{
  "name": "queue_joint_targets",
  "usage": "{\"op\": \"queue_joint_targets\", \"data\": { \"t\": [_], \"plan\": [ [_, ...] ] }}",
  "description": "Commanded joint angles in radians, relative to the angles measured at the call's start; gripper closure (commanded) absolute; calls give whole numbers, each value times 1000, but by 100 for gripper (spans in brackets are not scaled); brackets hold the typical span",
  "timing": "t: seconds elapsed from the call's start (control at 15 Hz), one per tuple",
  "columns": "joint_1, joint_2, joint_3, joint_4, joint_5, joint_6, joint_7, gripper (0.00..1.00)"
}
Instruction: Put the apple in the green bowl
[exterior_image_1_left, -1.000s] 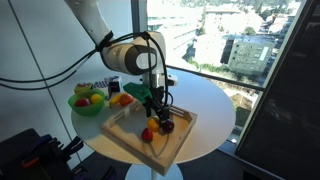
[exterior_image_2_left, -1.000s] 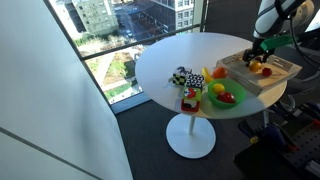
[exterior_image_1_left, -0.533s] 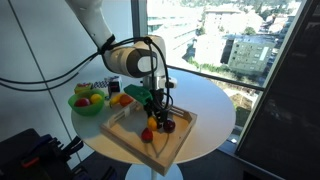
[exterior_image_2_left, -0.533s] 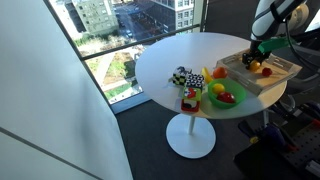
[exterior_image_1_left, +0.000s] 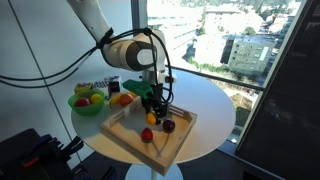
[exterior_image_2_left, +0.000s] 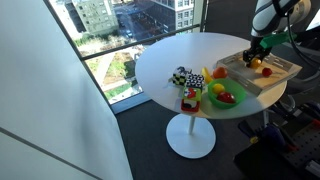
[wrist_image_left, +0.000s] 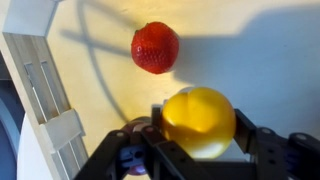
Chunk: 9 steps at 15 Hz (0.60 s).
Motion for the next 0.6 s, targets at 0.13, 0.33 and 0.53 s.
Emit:
{"op": "queue_joint_targets", "data": {
  "t": [0.13,0.33,0.53],
  "plan": [
    [17,-100,13,-22,-15,-74,-43,56],
    [35,-142,21,-34,-26,-102,-43,56],
    [53,-185,34,-52,-36,-128,-41,56]
  ]
}}
